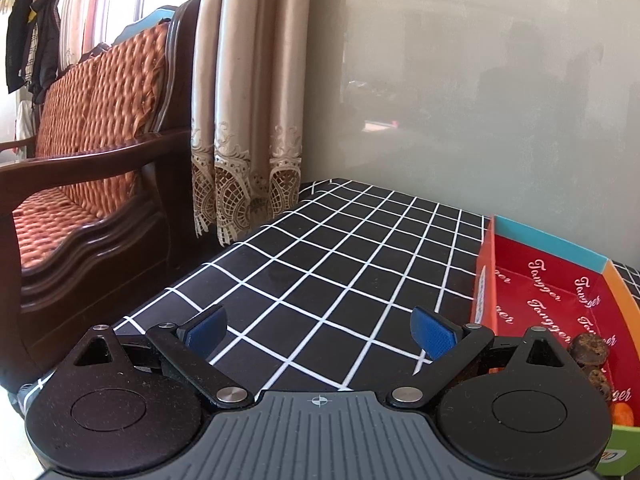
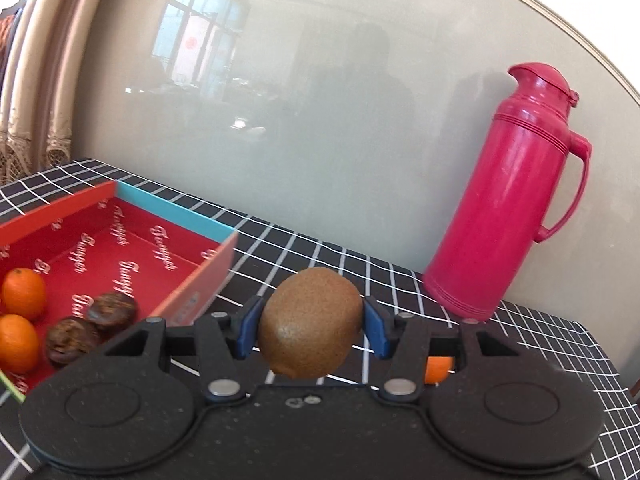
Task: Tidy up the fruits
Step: 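Carry the kiwi over the box and open the right gripper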
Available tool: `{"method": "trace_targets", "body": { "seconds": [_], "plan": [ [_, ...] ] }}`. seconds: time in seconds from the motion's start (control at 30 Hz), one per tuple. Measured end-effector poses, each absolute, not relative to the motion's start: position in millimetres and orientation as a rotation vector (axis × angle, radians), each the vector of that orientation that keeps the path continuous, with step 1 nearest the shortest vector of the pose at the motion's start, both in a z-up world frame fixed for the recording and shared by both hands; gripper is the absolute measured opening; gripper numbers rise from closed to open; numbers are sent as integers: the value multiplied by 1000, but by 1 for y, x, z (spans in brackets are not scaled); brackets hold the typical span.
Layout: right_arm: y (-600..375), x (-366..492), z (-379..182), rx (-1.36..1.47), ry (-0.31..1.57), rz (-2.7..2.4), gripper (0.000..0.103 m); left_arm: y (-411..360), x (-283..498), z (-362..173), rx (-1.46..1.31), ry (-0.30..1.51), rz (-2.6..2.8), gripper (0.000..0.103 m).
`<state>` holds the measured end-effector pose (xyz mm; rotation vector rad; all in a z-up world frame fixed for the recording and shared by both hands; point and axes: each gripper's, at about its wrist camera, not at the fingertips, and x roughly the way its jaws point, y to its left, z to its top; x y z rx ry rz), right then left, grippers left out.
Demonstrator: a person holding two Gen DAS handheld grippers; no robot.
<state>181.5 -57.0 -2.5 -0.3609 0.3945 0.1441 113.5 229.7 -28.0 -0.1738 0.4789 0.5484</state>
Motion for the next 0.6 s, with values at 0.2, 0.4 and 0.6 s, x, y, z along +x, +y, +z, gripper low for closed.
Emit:
{"method": "trace_targets", "body": {
  "seconds": [0.2,0.4,0.6],
  "plan": [
    [-30,175,-4,-366,383,205,51,246,103,-31,-186,479,582,98],
    [-11,170,-2,-322,386,277,51,253,100,-32,-195,479,586,98],
    [8,164,-7,-292,434,364,51,252,101,-32,-193,482,576,98]
  ]
}}
